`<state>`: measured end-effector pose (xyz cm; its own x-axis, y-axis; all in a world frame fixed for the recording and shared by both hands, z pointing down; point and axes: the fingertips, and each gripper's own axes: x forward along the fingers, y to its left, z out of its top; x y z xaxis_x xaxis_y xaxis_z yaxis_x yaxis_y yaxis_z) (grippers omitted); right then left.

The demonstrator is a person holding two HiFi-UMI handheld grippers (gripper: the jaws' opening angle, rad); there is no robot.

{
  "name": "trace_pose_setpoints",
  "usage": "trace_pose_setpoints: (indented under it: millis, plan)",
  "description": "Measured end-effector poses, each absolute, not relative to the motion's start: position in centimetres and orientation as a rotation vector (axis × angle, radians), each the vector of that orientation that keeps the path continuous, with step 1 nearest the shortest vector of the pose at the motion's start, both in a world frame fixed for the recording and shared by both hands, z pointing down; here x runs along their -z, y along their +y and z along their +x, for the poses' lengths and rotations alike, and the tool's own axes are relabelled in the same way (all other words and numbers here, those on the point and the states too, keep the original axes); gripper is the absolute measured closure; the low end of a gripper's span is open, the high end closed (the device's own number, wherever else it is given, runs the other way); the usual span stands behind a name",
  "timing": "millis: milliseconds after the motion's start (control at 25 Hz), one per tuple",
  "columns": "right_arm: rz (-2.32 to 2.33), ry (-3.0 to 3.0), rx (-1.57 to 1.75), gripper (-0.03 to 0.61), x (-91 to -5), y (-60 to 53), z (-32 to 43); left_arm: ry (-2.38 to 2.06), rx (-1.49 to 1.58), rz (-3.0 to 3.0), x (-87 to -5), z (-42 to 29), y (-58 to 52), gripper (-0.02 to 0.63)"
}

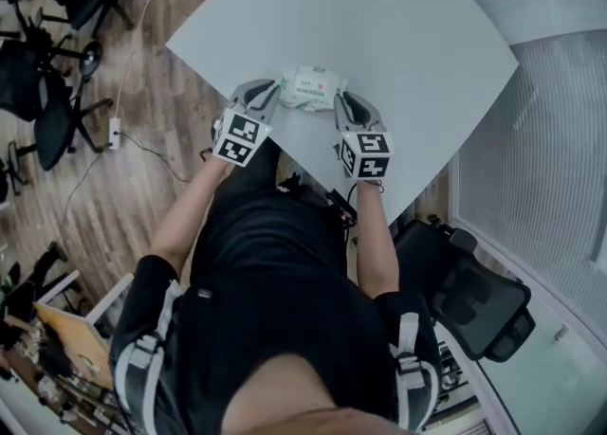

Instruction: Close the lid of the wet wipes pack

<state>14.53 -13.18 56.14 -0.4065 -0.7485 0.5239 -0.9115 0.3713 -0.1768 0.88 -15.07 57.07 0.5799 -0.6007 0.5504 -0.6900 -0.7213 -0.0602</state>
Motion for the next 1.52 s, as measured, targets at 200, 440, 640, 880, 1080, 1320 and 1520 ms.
trace_pose_setpoints:
  millis: [200, 440, 640, 880, 1080, 1320, 1520]
  plan:
    - [1.581, -2.338, -0.584, 0.520, -50.1, -10.4, 15.2, -1.254, -0.452, 2.613, -48.3, -0.7, -11.6, 0.561]
    - [1.697, -2.399, -0.536, 0.535, -44.9, -8.2, 14.6, -1.331, -0.189, 2.674, -40.9, -2.0, -9.2, 0.561]
    - [1.766, -2.400, -0.496, 0.541, -42.0, -6.2, 13.2, -1.387, -0.088, 2.727, -37.4, -3.5, -8.8, 0.561]
    - [1.788, -2.415, -0.456, 0.546, -39.7, -5.3, 10.6, -1.342, -0.022, 2.715, -36.5, -5.7, -9.7, 0.561]
    - [1.825, -2.401, -0.442, 0.552, -39.0, -5.5, 10.0, -1.312, -0.028, 2.725, -36.7, -6.5, -9.9, 0.561]
    - [1.839, -2.405, -0.442, 0.555, -39.8, -5.9, 9.7, -1.289, -0.019, 2.748, -37.4, -6.5, -10.1, 0.561]
    - [1.846, -2.396, -0.450, 0.557, -38.8, -5.7, 9.1, -1.261, -0.017, 2.758, -36.5, -6.5, -9.8, 0.561]
